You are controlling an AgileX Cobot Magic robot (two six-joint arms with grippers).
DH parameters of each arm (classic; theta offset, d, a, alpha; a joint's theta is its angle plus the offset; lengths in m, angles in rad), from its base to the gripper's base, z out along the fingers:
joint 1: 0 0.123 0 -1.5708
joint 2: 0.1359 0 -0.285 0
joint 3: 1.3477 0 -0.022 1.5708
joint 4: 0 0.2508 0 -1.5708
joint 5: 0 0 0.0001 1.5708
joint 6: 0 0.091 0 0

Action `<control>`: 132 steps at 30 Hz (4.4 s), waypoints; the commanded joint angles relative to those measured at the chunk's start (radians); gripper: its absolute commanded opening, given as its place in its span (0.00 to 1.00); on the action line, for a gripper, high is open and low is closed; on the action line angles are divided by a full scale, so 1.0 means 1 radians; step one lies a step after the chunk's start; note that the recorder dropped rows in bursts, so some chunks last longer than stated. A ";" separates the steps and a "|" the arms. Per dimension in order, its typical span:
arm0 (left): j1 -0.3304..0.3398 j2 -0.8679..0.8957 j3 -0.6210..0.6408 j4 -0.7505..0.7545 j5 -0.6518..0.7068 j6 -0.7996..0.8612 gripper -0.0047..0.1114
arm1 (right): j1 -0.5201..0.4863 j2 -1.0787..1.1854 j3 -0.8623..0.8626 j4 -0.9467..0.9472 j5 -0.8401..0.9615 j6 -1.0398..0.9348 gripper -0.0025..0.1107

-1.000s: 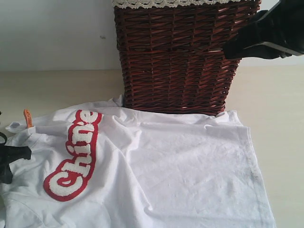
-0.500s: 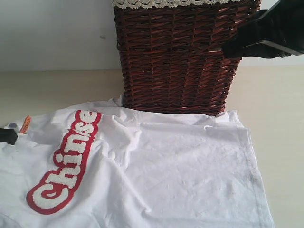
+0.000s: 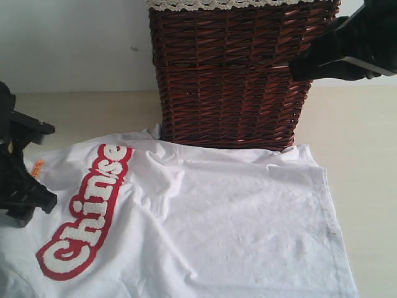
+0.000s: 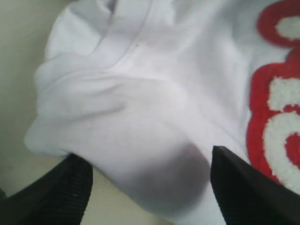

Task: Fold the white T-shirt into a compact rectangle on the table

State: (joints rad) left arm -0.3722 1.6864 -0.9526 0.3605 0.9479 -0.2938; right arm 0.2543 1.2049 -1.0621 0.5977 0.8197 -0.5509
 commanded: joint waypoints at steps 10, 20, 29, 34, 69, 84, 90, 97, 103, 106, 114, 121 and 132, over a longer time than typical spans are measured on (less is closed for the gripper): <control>0.261 -0.217 0.121 -0.460 0.124 0.325 0.63 | 0.002 0.000 -0.002 0.013 0.002 -0.004 0.23; 0.263 -0.116 0.268 -0.396 -0.026 0.305 0.36 | 0.002 0.000 -0.002 0.015 0.006 -0.006 0.23; 0.263 0.065 0.246 -0.326 -0.188 0.238 0.55 | 0.002 0.000 -0.002 0.026 0.012 -0.006 0.23; 0.275 0.086 0.237 -0.304 -0.075 0.218 0.04 | 0.002 0.000 -0.002 0.029 0.012 -0.008 0.23; 0.420 -0.277 0.209 -0.885 -0.269 0.602 0.49 | 0.002 0.000 -0.002 0.035 0.017 -0.008 0.23; 0.440 0.081 0.209 -0.491 -0.310 0.261 0.04 | 0.002 0.082 -0.002 -0.063 0.026 0.007 0.02; 0.442 0.068 0.209 -0.112 -0.012 0.006 0.04 | 0.002 0.120 -0.002 -0.053 0.039 0.007 0.02; 0.442 -0.011 0.243 -0.155 -0.049 0.013 0.04 | 0.002 0.114 -0.002 -0.023 0.058 0.004 0.02; 0.442 -0.184 0.199 -0.343 -0.244 0.204 0.04 | 0.002 0.104 -0.002 0.006 0.058 -0.008 0.02; 0.442 -0.223 0.127 -0.631 -0.287 0.479 0.11 | 0.002 0.104 -0.002 0.011 0.058 -0.008 0.02; 0.440 -0.009 -0.145 -1.100 -0.231 0.844 0.62 | 0.002 0.104 -0.002 0.014 0.062 -0.008 0.02; 0.440 0.298 -0.379 -1.071 -0.264 1.052 0.62 | 0.002 0.104 -0.002 0.024 0.064 -0.008 0.02; 0.415 0.560 -0.614 -1.122 -0.191 1.155 0.62 | 0.002 0.104 -0.002 0.030 0.076 -0.004 0.02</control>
State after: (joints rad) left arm 0.0608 2.2277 -1.5447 -0.7412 0.7541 0.8492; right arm 0.2543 1.3147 -1.0621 0.6154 0.8877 -0.5511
